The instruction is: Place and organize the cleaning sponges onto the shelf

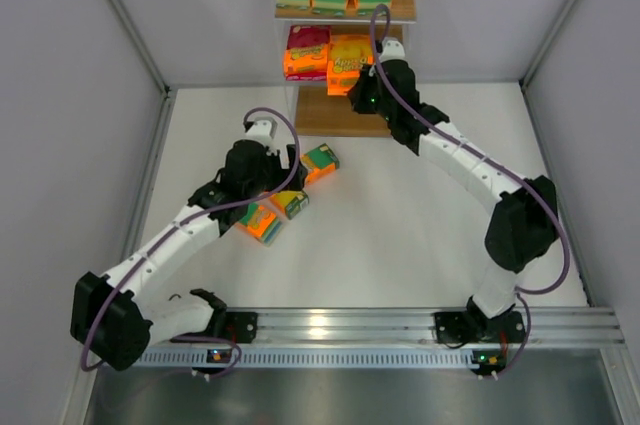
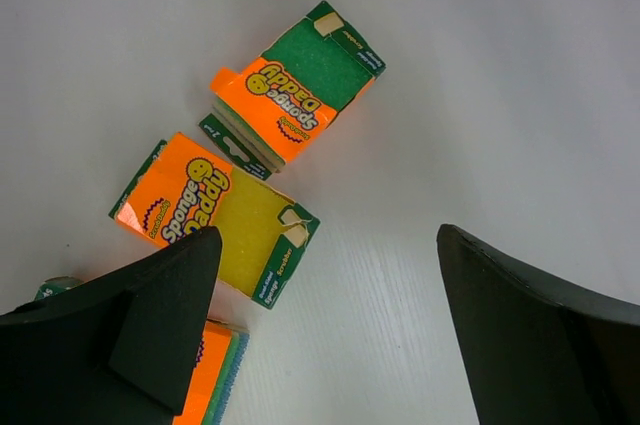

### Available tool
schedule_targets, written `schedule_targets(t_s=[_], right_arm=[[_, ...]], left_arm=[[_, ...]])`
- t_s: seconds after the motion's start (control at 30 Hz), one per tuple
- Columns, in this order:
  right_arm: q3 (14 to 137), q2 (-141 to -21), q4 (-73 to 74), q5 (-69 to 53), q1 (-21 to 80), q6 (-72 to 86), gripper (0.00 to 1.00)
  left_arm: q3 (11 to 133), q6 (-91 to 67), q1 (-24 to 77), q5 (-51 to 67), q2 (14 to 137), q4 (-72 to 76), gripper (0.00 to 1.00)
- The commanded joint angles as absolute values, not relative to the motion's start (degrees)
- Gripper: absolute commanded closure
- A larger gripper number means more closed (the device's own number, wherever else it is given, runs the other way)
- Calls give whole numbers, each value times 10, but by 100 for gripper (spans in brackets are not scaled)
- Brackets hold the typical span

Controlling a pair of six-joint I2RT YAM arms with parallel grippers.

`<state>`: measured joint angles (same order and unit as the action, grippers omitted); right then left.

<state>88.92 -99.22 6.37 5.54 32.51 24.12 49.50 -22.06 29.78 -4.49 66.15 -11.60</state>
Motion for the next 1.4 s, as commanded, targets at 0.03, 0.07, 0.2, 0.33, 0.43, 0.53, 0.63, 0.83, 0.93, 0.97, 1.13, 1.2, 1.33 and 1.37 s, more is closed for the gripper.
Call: schedule_targets(t_s=[0.03,0.07,0.2,0.33,0.43,0.53,0.63,0.83,0.93,0.97,1.13,1.2,1.33,1.37], right_arm=[[948,-1007,21,95,330,221,100],[949,-1012,15,100,330,217,100],[968,-1033,11,135,328,199,100],[997,-1056,7,137,322,195,100],[1015,-1074,6,141,319,185,100],[1027,-1089,5,144,316,179,100],[1031,-1104,5,149,314,173,100],[1042,-1114,-25,141,309,164,98],[1075,-1124,-7,132,309,158,98],[1079,-1124,-3,124,309,159,97],[1042,-1065,-2,90,311,183,87],[996,-1016,-2,76,316,192,77],[890,-921,-4,35,331,204,43],[845,-903,-2,24,344,207,35]], left_arm=[[490,-207,295,-67,642,-108,4],[490,-206,295,-67,642,-109,4],[486,-200,294,-70,646,-109,4],[489,-192,293,-73,654,-109,4],[493,-184,292,-78,659,-109,4],[496,-179,292,-82,664,-109,4],[499,-176,290,-83,667,-109,4],[504,-174,288,-86,675,-109,4],[508,-173,287,-83,679,-109,4],[508,-173,287,-83,679,-109,4],[506,-180,287,-84,674,-110,3],[508,-192,285,-88,673,-117,3],[511,-230,273,-112,676,-148,2],[512,-250,266,-118,680,-156,2]])
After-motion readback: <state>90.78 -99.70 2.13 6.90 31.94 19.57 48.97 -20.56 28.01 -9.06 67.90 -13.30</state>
